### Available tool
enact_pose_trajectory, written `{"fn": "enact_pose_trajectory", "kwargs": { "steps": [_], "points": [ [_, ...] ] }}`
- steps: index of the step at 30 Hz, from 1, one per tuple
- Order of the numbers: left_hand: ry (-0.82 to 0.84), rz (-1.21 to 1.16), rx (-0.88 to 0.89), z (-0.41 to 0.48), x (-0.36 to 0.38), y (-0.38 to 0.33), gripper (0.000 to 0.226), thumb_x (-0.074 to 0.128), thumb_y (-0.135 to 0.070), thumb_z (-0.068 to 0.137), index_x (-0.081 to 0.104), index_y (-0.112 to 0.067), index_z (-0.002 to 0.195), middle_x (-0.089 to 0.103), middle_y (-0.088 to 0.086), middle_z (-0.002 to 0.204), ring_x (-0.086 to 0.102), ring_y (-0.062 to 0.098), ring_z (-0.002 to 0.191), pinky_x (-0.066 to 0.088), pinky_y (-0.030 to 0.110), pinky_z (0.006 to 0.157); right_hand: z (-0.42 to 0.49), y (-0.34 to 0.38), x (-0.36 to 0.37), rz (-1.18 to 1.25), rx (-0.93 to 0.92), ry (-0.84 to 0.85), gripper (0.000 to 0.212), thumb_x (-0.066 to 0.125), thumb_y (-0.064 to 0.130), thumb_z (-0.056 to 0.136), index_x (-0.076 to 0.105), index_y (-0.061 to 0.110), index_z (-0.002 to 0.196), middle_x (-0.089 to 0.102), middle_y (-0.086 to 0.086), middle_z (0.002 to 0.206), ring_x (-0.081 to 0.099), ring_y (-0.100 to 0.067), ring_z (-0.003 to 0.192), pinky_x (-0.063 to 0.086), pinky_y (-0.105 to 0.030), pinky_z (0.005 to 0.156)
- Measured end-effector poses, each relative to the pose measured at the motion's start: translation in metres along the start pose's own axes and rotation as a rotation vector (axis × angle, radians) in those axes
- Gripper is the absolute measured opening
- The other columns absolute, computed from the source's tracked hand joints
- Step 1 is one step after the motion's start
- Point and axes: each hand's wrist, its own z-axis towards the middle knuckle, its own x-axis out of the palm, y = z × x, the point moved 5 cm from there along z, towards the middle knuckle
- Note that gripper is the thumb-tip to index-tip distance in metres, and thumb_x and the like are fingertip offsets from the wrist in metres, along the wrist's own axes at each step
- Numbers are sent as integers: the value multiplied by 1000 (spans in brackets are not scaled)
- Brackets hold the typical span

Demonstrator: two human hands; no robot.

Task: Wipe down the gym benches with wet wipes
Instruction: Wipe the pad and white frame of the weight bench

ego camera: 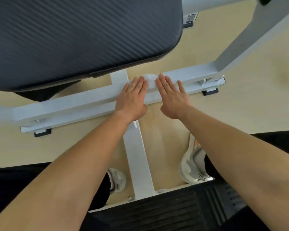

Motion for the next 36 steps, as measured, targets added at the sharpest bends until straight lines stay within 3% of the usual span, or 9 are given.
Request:
{"fn": "enact_pose_trajectory", "kwargs": {
  "steps": [15,24,36],
  "points": [
    [22,-27,151,76,-7,-115,77,43,-32,98,1,-16,161,-7,0,169,-8,24,155,2,45,126,-14,-123,-3,101,254,24,92,48,24,94,-18,17,158,-26,2,165,-17,-17,154,-3,-48,125],
    [-6,93,78,51,-4,-64,76,41,-33,100,-2,-17,161,-8,0,169,-10,25,155,-1,44,126,-3,-87,4,69,80,-71,88,41,21,92,-17,18,158,-24,1,165,-17,-18,154,-5,-42,125],
    [-41,85,263,121,-15,-148,78,45,-38,99,2,-17,160,5,-1,169,-2,26,156,4,46,126,-18,-150,-2,267,297,-142,84,42,11,92,-7,13,160,-15,-1,168,-10,-16,155,20,-35,123]
  ]
}}
